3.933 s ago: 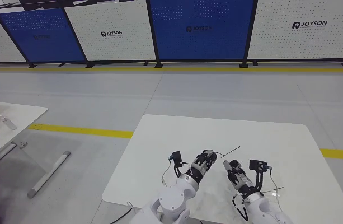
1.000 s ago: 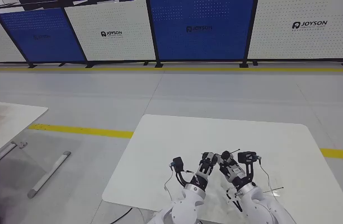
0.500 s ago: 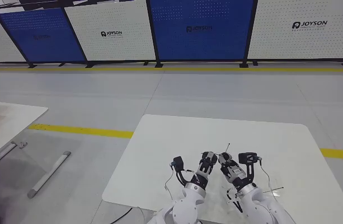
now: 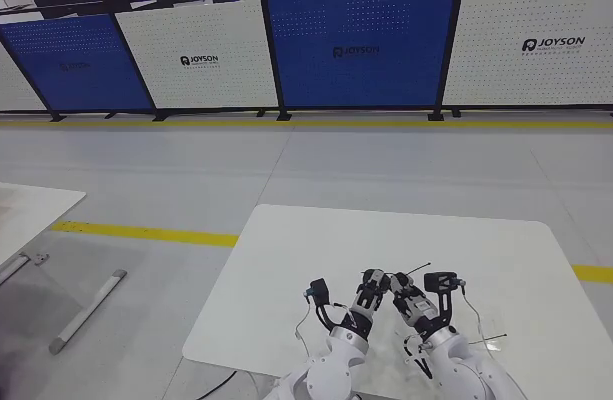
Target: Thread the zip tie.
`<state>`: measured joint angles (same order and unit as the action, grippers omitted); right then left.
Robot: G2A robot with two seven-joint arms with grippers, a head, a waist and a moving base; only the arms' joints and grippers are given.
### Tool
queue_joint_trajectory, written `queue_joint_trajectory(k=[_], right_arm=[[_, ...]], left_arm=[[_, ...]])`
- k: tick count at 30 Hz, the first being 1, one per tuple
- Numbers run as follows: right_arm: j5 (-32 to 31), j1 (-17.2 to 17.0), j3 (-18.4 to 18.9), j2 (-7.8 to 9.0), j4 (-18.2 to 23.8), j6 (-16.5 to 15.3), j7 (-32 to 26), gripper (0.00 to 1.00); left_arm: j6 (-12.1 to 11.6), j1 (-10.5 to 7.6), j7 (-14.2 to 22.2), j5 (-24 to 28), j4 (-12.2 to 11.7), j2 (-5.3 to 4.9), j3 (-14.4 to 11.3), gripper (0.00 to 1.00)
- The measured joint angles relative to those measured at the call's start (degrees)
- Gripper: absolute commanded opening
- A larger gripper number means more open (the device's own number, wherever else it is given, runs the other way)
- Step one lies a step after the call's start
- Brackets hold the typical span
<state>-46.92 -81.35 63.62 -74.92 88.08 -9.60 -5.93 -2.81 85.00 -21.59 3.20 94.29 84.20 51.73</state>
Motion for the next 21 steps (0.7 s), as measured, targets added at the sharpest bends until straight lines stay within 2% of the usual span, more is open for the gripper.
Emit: queue_joint_trajectory(k=[6,7,8,15,21], right_arm=[[0.49,-0.26,0.36,0.03,-0.19,-0.71,0.16,0.0],[0.59,-0.33,0.49,0.06,-0.16,-1.0,0.13,0.24],[0.59,-0.4,0.62,0.1,-0.1,-1.25,0.0,0.31],[0.47,-0.52,1.02,0.17,1.05,-0.95,-0.58,0.33],[0.3,-0.63,1.1,0.15,1.58,-0.5,-0.63,0.29]], left_arm=[[-0.22,0.17,-0.03,-0.29,0.09,0.09,0.22,0.0],[-0.12,0.16,-0.05,-0.35,0.04,0.11,0.25,0.0],[0.01,0.14,-0.05,-0.4,-0.03,0.13,0.27,0.0],[0.24,0.23,0.23,-1.08,-0.23,0.26,0.09,0.0],[0.44,0.41,0.34,-1.61,-0.16,0.34,0.09,0.0]])
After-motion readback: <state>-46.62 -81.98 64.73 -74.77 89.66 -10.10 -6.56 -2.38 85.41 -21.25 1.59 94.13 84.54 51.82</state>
